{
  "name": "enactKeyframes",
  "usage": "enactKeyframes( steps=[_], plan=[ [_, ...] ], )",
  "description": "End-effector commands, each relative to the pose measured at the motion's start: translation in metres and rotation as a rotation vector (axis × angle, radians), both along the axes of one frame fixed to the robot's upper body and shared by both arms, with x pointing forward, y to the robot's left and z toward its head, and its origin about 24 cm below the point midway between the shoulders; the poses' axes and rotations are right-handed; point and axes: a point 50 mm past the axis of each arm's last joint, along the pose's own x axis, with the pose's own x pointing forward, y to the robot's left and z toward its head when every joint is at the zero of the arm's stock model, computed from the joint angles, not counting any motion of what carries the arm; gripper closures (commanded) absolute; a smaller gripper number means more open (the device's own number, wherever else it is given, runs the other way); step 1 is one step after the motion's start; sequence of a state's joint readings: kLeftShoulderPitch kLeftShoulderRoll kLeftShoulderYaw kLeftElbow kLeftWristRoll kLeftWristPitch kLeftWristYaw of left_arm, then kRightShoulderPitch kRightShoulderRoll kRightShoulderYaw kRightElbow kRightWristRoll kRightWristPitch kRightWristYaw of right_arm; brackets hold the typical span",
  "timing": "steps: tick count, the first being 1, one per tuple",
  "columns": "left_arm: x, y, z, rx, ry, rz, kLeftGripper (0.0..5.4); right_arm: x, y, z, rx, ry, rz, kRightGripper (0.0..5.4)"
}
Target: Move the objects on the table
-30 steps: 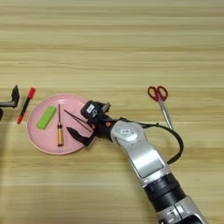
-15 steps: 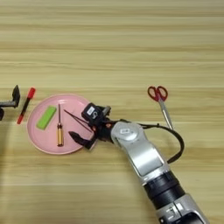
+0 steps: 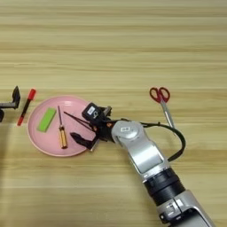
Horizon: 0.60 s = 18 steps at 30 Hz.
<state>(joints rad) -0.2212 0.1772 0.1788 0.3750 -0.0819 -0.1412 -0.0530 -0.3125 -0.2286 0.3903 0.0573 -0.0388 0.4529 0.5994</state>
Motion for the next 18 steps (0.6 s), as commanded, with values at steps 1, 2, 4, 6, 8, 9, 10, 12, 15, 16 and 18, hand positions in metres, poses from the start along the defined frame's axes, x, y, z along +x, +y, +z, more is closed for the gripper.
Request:
enactKeyframes(
  steps=[1, 2, 4, 6, 8, 9, 10, 12, 15, 16, 18],
  plan=[
    [-0.0001, -0.0019, 0.0008, 0.008, 0.005, -0.001, 0.04, -0.0005, -0.0034, -0.0062, -0.052, 0.039, 0.003, 0.00],
    [-0.0002, -0.0020, 0.0007, 0.008, 0.005, -0.002, 0.04, -0.0005, -0.0035, -0.0062, -0.055, 0.039, 0.005, 0.00],
    [-0.0002, -0.0023, 0.0007, 0.008, 0.005, -0.002, 0.04, -0.0009, -0.0037, -0.0059, -0.064, 0.034, 0.013, 0.00],
    [-0.0003, -0.0024, 0.0006, 0.008, 0.005, -0.001, 0.04, -0.0019, -0.0035, -0.0058, -0.074, 0.028, 0.025, 0.00],
    [-0.0004, -0.0025, 0.0003, 0.007, 0.006, -0.001, 0.04, -0.0034, -0.0027, -0.0055, -0.078, 0.024, 0.038, 0.00],
    [-0.0004, -0.0026, 0.0002, 0.007, 0.006, -0.001, 0.04, -0.0040, -0.0023, -0.0053, -0.080, 0.023, 0.043, 0.00],
    [-0.0005, -0.0027, 0.0001, 0.007, 0.007, -0.002, 0.04, -0.0043, -0.0022, -0.0052, -0.081, 0.023, 0.046, 0.00],
    [-0.0005, -0.0029, 0.0001, 0.006, 0.007, -0.002, 0.04, -0.0045, -0.0022, -0.0054, -0.084, 0.022, 0.049, 0.00],
    [-0.0006, -0.0030, 0.0000, 0.004, 0.006, -0.001, 0.04, -0.0046, -0.0023, -0.0058, -0.089, 0.023, 0.051, 0.00],
    [-0.0006, -0.0030, 0.0000, 0.003, 0.006, -0.001, 0.04, -0.0046, -0.0023, -0.0059, -0.091, 0.024, 0.053, 0.00],
    [-0.0006, -0.0029, 0.0000, 0.002, 0.006, 0.000, 0.00, -0.0047, -0.0023, -0.0064, -0.095, 0.025, 0.056, 0.24]
  ],
)
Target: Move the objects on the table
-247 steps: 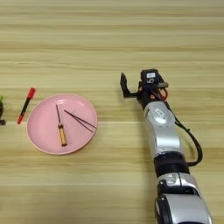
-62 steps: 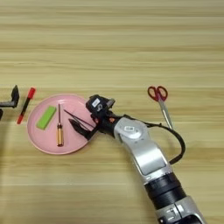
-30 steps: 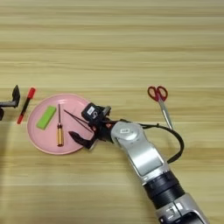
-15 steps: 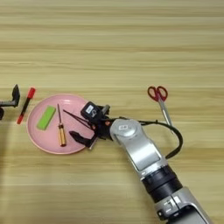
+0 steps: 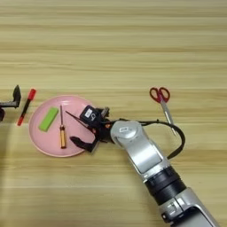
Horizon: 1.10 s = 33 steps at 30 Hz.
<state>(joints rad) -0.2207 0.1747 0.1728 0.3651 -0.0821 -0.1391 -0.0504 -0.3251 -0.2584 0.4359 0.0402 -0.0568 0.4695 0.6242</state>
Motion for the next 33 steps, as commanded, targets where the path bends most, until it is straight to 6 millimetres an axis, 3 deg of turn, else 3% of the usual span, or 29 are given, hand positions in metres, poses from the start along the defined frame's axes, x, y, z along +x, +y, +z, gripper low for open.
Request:
enactKeyframes(
  steps=[1, 27, 33],
  plan=[
    [-0.0010, -0.0008, -0.0015, 0.001, 0.012, 0.005, 0.00, -0.0020, -0.0043, -0.0069, -0.043, 0.026, 0.001, 0.28],
    [-0.0015, -0.0009, -0.0010, -0.001, 0.008, 0.007, 0.00, -0.0030, -0.0054, -0.0112, -0.067, 0.036, 0.009, 2.98],
    [-0.0016, -0.0010, -0.0007, -0.001, 0.006, 0.007, 0.00, -0.0030, -0.0052, -0.0112, -0.065, 0.035, 0.007, 3.88]
  ],
)
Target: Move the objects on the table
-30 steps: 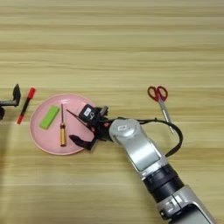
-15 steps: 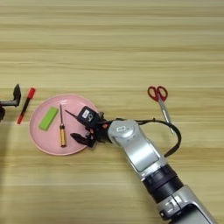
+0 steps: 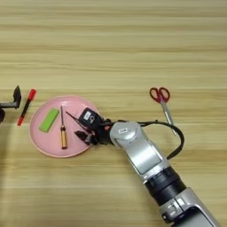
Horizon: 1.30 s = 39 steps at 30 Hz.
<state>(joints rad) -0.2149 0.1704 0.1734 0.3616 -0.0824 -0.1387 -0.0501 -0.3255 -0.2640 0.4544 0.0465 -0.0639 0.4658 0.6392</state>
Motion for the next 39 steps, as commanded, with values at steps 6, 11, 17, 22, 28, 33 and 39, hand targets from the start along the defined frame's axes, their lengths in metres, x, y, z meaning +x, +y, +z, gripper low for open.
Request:
enactKeyframes(
  steps=[6, 11, 17, 22, 28, 33, 39],
  plan=[
    [0.000, 0.000, 0.001, 0.002, 0.002, 0.007, 0.00, 0.000, -0.007, -0.008, -0.049, 0.022, -0.021, 4.62],
    [0.000, 0.000, 0.001, 0.002, 0.002, 0.008, 0.00, 0.000, -0.007, -0.008, -0.049, 0.019, -0.021, 5.30],
    [0.000, 0.000, 0.001, 0.002, 0.000, 0.010, 0.00, 0.002, -0.006, -0.004, -0.038, 0.000, -0.038, 5.35],
    [0.000, 0.001, 0.001, 0.002, 0.002, 0.010, 0.00, 0.006, -0.007, 0.000, -0.024, -0.020, -0.058, 5.35],
    [0.001, 0.001, 0.001, 0.002, 0.003, 0.010, 0.00, 0.011, -0.009, 0.010, -0.002, -0.052, -0.089, 5.35],
    [0.000, 0.001, 0.001, 0.001, 0.003, 0.012, 0.00, 0.018, -0.018, 0.019, 0.035, -0.088, -0.152, 5.35],
    [0.000, 0.001, 0.000, 0.001, 0.004, 0.013, 0.00, 0.025, -0.034, 0.032, 0.090, -0.117, -0.235, 5.35]
  ],
)
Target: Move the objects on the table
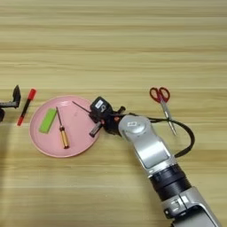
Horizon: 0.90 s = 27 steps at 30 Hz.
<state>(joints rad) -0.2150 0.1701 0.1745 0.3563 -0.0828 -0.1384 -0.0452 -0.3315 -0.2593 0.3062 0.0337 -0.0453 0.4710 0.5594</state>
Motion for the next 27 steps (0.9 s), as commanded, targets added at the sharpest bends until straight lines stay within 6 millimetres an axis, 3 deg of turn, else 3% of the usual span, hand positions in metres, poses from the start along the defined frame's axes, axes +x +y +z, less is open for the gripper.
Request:
enactKeyframes(
  steps=[1, 10, 18, 27],
  plan=[
    [0.000, 0.000, -0.001, 0.001, 0.009, 0.008, 0.00, 0.008, -0.010, 0.015, 0.031, -0.045, -0.050, 5.35],
    [0.000, 0.000, -0.001, 0.001, 0.009, 0.009, 0.00, 0.015, -0.037, 0.029, 0.053, -0.097, -0.163, 5.35],
    [0.000, 0.000, -0.001, 0.001, 0.006, 0.013, 0.00, 0.017, -0.066, 0.012, 0.010, -0.074, -0.285, 5.35],
    [0.000, 0.002, 0.000, 0.004, 0.005, 0.016, 0.00, 0.012, -0.077, 0.000, -0.006, -0.039, -0.323, 5.35]
  ],
)
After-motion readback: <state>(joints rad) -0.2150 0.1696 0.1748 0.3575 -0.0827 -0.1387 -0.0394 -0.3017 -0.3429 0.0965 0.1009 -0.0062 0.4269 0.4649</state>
